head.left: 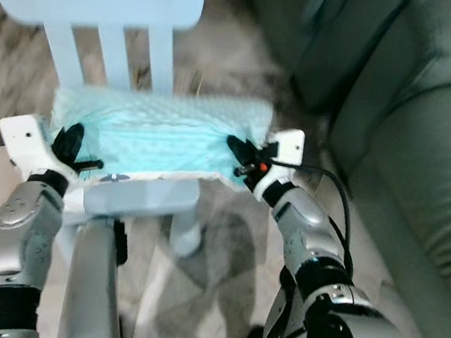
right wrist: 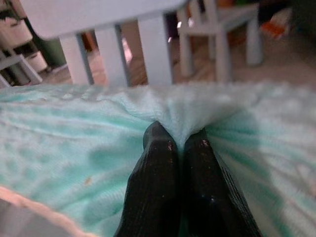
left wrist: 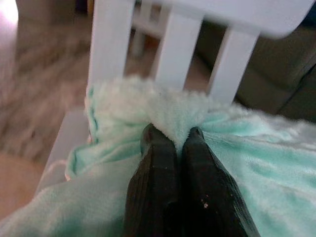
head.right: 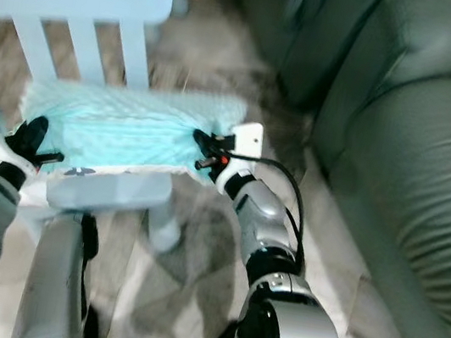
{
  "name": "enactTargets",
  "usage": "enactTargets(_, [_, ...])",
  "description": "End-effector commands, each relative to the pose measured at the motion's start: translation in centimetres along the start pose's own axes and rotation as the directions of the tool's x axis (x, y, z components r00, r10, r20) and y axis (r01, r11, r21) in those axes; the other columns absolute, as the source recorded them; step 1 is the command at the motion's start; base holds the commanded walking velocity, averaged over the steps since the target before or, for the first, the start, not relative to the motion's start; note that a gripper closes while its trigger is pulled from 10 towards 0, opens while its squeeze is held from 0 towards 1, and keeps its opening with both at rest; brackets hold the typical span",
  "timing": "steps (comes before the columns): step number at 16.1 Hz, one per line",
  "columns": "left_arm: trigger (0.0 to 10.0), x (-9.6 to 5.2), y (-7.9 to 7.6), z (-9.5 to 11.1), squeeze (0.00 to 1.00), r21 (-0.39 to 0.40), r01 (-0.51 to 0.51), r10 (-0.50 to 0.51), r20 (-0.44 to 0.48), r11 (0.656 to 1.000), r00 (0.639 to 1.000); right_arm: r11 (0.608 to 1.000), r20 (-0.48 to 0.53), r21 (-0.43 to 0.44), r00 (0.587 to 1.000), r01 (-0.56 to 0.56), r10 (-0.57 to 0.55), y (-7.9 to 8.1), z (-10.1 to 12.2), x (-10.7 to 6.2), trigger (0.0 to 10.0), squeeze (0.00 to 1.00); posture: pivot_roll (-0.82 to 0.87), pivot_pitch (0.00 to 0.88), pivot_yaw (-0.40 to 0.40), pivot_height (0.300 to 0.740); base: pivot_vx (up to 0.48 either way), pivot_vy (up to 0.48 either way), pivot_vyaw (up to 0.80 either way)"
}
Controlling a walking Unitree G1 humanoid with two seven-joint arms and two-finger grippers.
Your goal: Move the pillow to the sofa
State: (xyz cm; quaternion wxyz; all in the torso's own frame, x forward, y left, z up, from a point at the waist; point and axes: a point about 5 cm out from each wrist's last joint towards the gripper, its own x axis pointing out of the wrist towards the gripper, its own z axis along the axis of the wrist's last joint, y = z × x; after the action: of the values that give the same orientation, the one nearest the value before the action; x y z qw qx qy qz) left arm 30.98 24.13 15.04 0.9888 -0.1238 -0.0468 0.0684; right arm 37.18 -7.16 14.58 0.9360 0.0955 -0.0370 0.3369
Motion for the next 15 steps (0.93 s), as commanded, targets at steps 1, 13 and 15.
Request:
enactTargets(1, [0.0, 0.0, -0.1, 0.4, 0.0, 0.018, -0.012, 0.011, 0.033, 1.0, 0.999, 1.0, 0.047, -0.016, 0.999, 0.006, -0.006, -0.2, 0.8, -0.1, 0.0, 0.0, 0.02, 0.0, -0.045, 0.392, 0.0, 0.0, 0.0])
enactTargets(13, [0.0, -0.1, -3.5, -1.1, 0.0, -0.025, 0.053, -0.053, -0.025, 0.998, 0.998, 0.982, 0.137, -0.136, 0.984, 0.132, -0.114, 0.0, 2.7, -5.0, 0.0, 0.0, -0.08, 0.0, -0.013, 0.392, 0.0, 0.0, 0.0])
enactTargets(15, [0.0, -1.1, -5.3, -2.0, 0.0, -0.04, 0.129, -0.132, -0.071, 0.991, 0.989, 0.966, 0.138, -0.127, 0.968, 0.226, -0.209, -0.2, 2.5, -7.0, 0.0, 0.0, -0.1, 0.0, 0.0, 0.392, 0.0, 0.0, 0.0])
